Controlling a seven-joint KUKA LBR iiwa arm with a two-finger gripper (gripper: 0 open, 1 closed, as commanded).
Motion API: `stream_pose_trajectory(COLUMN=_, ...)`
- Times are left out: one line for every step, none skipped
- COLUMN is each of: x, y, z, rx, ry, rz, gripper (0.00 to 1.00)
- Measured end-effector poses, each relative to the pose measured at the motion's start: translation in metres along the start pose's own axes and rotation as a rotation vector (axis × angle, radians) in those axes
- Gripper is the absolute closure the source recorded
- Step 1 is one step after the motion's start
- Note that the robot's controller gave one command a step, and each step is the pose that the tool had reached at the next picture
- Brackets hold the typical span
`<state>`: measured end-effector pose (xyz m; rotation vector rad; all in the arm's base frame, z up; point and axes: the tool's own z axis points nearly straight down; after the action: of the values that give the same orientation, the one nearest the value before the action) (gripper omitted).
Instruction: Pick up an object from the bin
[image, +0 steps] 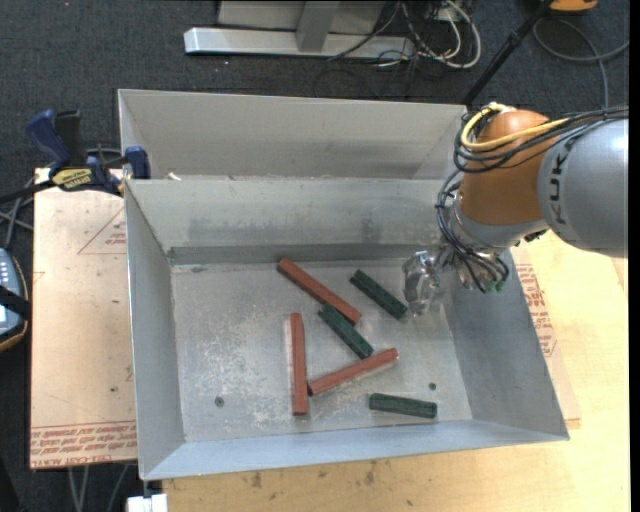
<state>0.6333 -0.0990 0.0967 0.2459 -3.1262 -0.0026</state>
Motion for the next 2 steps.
stream_pose_trajectory(x=-0.011, y=-0.008, z=-0.058, rx=0.001, ry=-0.008, rz=-0.092, gripper=1.0)
stream_pose_trajectory(x=0.016, y=-0.008, z=-0.043, rx=0.0, ry=-0.004, rz=-0.087, gripper=0.0)
